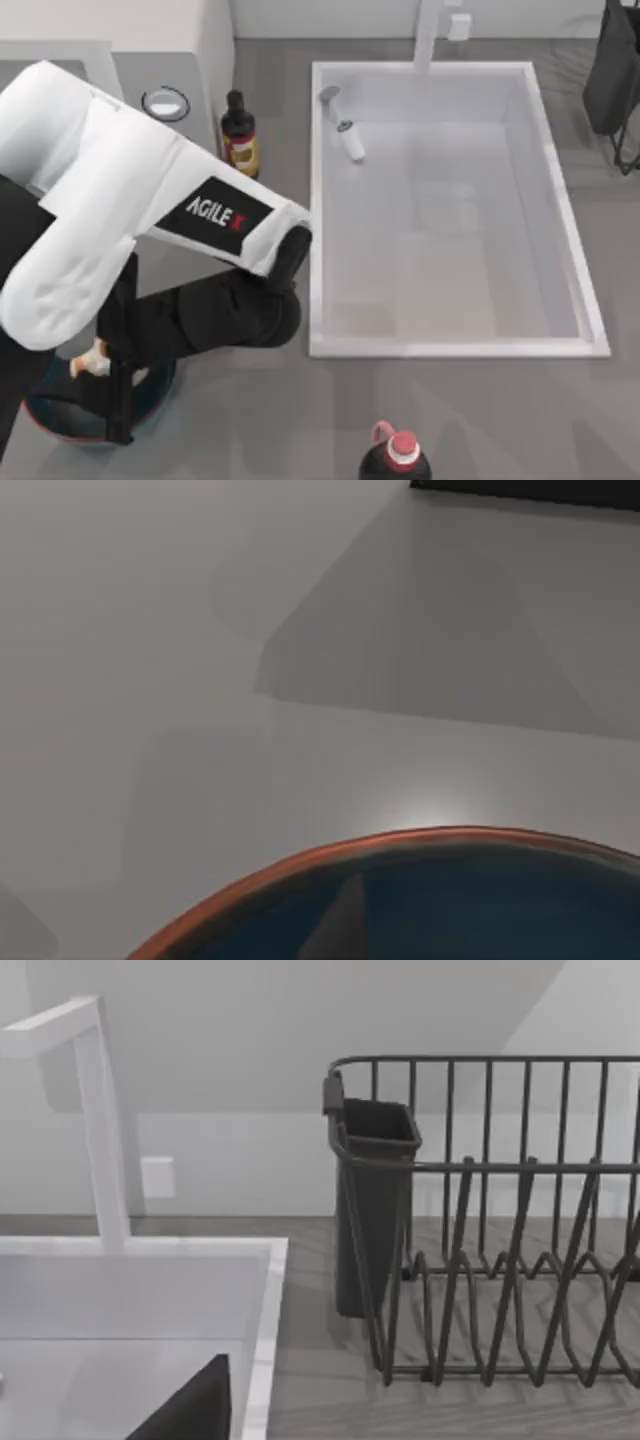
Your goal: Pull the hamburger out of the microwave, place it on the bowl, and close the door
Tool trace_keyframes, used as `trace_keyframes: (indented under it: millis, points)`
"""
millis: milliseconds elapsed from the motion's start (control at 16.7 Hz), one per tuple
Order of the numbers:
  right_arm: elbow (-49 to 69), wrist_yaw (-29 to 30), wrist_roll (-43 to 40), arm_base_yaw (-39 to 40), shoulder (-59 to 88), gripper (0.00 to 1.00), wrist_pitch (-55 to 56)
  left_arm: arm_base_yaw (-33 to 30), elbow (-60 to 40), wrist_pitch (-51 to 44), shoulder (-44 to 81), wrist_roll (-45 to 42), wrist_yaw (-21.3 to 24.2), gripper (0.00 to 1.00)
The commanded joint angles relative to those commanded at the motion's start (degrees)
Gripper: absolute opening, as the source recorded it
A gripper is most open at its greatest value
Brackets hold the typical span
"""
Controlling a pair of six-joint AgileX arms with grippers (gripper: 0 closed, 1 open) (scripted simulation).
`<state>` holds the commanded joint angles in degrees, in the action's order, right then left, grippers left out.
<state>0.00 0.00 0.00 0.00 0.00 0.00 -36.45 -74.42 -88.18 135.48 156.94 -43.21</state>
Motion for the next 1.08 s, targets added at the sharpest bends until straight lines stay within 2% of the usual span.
trace_keyframes:
  millis: [600, 1080]
  points:
    - [0.0, 0.0, 0.0, 0.0, 0.0, 1.00, 0.0, 0.0, 0.0, 0.0, 0.0, 0.0, 0.0, 0.98]
    - [0.0, 0.0, 0.0, 0.0, 0.0, 1.00, 0.0, 0.0, 0.0, 0.0, 0.0, 0.0, 0.0, 1.00]
